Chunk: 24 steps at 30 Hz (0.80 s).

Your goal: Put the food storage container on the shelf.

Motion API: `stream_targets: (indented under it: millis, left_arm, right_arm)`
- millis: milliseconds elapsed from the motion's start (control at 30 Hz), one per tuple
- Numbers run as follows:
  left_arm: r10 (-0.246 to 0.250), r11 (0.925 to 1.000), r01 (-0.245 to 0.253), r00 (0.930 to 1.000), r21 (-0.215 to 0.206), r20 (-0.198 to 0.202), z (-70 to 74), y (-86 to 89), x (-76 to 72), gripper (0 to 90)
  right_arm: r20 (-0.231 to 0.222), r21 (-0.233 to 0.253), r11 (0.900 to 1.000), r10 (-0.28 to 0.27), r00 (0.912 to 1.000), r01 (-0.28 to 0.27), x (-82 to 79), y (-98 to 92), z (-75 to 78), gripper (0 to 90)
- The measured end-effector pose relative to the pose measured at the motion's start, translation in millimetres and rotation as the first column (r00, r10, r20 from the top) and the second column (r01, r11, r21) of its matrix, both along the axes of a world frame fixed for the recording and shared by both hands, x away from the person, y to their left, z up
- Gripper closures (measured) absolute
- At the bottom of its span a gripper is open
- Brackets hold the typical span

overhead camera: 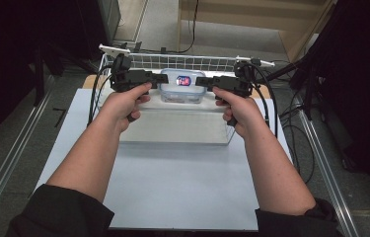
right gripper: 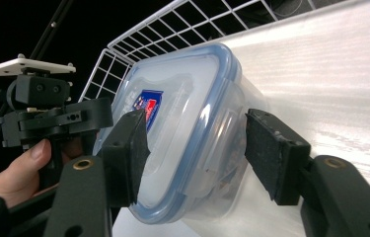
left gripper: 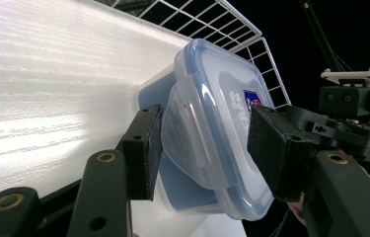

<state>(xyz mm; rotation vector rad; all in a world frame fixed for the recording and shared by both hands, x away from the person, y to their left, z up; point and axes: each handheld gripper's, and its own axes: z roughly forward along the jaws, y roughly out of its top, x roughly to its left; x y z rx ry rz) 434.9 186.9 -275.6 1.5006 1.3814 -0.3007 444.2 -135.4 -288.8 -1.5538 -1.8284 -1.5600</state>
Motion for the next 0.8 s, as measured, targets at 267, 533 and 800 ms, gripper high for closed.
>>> stream_targets:
  millis: [267, 533, 800]
  left_arm:
    - [0.021, 0.9995, -0.021, 0.9997, 0.025, 0.013, 3.4, 4.4, -2.7, 41.2]
    - [0.038, 0.9978, -0.04, 0.9987, 0.053, 0.034, 10.3, 8.4, -11.7, 34.9]
    - [0.014, 0.9967, -0.02, 0.9978, 0.078, 0.065, 14.0, 11.1, -29.6, 32.0]
  right_arm:
    - [0.037, -0.024, 1.0, -0.017, 0.9992, 0.018, -2.4, -5.3, 3.6, 35.2]
    - [0.07, -0.057, 0.998, -0.007, 0.9975, 0.011, -11.9, -6.0, 9.3, 31.4]
    - [0.095, -0.085, 0.996, -0.016, 0.9953, 0.024, -28.8, -8.8, 14.5, 29.3]
